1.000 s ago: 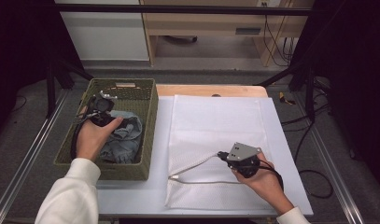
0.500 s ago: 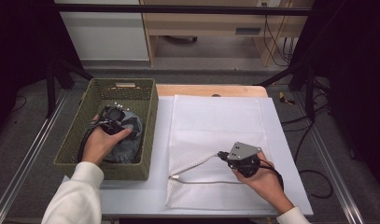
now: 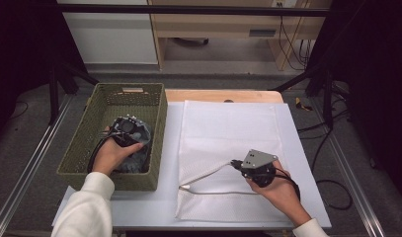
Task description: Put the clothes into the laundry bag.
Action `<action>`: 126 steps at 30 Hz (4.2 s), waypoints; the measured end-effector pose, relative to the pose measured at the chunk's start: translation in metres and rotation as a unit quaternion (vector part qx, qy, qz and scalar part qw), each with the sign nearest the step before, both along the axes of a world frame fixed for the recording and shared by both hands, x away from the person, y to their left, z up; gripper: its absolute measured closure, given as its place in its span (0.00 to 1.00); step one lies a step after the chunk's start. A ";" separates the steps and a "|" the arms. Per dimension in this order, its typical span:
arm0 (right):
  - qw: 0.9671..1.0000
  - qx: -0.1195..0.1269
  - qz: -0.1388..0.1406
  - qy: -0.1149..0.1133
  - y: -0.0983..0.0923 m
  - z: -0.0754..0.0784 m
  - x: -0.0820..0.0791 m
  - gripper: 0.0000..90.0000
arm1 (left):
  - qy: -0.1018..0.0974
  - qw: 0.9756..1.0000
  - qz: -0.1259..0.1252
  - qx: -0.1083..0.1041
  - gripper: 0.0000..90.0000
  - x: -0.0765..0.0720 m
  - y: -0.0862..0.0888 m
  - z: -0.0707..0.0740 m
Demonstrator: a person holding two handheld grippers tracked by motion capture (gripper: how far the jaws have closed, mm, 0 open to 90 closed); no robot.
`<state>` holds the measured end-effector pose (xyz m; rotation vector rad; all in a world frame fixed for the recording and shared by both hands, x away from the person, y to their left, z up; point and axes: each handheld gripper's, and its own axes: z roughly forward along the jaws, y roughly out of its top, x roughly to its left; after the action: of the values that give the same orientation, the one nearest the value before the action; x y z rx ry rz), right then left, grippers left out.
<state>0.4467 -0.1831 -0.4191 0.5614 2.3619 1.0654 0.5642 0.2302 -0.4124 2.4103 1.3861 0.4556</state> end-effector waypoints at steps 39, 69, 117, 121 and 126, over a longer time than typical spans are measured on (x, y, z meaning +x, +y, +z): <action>1.000 0.004 0.002 -0.001 0.000 0.005 -0.003 1.00 | -0.017 0.999 0.024 0.042 0.00 0.005 -0.004 -0.015; 1.000 -0.002 0.008 -0.003 0.002 0.006 -0.005 1.00 | -0.002 0.998 0.032 0.059 0.22 0.005 0.003 -0.014; 0.998 -0.018 0.039 0.046 0.007 0.036 0.016 1.00 | -0.132 0.990 0.048 -0.034 0.75 -0.035 0.040 0.094; 0.997 -0.020 0.047 0.054 0.010 0.043 0.023 1.00 | -0.139 0.989 0.041 -0.036 0.75 -0.037 0.037 0.101; 0.996 -0.037 0.051 0.055 0.016 0.048 0.029 1.00 | -0.147 0.988 0.034 -0.044 0.75 -0.037 0.033 0.108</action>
<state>0.4757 -0.1675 -0.3707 0.4877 2.5393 1.0084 0.5277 0.2632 -0.3043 2.1289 1.3289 0.7190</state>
